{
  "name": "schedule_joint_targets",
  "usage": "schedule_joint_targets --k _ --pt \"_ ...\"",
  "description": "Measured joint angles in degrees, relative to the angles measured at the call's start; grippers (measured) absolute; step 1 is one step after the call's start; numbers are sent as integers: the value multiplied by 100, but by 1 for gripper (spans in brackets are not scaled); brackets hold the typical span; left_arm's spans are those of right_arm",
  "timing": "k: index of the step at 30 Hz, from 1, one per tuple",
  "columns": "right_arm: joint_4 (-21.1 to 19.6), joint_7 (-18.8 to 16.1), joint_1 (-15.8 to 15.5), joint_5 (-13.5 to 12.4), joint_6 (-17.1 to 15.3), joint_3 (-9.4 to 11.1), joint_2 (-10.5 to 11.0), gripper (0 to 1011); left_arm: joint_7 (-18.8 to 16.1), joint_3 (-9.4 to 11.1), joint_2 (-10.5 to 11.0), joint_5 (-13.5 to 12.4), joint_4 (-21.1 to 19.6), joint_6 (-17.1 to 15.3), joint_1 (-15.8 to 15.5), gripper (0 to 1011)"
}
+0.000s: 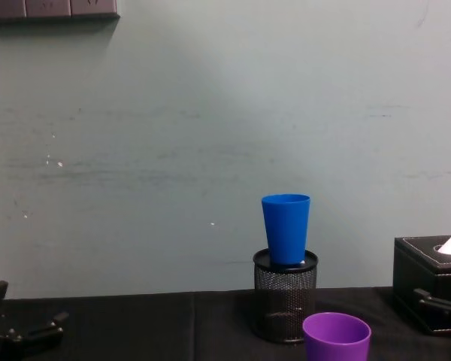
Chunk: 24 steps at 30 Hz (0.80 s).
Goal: Pick up one cup with a gripper and tap it against the other cup.
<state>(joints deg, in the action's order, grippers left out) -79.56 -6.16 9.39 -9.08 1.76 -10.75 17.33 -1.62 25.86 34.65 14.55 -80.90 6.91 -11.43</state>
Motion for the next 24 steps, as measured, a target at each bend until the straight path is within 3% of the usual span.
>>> schedule_joint_targets --k 24 --pt "0 0 0 -2 0 0 0 1000 0 0 0 0 0 0 0 1000"
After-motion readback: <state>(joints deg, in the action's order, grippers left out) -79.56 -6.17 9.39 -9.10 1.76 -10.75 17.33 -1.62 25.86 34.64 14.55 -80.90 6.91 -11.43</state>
